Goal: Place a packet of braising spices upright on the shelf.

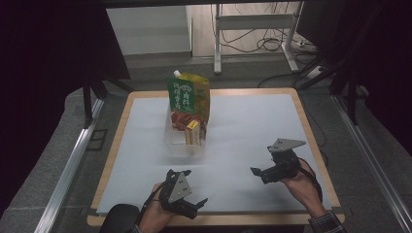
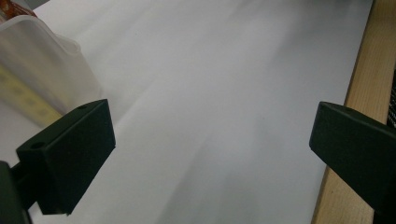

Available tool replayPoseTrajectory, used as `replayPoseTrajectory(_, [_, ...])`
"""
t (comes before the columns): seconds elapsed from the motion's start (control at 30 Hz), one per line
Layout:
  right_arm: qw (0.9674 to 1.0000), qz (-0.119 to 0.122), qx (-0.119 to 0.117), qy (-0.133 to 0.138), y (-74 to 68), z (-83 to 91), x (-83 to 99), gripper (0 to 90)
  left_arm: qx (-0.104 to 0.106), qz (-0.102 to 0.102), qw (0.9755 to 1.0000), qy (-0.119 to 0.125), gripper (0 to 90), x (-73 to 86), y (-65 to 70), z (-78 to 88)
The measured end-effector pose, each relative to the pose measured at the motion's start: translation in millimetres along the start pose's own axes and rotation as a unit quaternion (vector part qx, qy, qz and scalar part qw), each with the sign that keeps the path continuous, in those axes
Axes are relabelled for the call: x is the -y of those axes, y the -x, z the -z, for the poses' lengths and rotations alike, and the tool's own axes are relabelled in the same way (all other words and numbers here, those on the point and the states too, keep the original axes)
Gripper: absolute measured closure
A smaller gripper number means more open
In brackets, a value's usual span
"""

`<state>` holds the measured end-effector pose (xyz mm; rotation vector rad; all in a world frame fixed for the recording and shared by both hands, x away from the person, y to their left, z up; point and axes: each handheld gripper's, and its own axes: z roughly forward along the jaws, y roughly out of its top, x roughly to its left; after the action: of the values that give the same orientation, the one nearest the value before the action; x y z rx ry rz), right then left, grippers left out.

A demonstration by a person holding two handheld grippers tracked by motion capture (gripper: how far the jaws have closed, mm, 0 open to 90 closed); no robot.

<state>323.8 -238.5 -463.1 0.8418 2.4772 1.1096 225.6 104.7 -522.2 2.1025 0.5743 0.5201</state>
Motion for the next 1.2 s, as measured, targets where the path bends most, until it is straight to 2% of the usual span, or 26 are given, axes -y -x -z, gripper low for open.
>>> replayPoseTrajectory(0.57, [0.9995,-0.019,0.024,-0.005,4.3,21.3,28.0,0.0,-0.002,0.0,1.0,-0.002,0.1,0.2,-0.4,0.2])
replayPoseTrajectory(0.9, [0.9986,-0.009,0.052,-0.009,0.4,34.3,41.2,0.0,-0.006,0.003,1.0,-0.006,0.0,0.8,-1.2,-0.2])
replayPoseTrajectory(1.2, [0.9979,-0.018,0.062,-0.009,1.2,43.1,55.7,0.0,-0.008,0.006,0.9999,-0.007,0.0,1.3,-2.3,0.0])
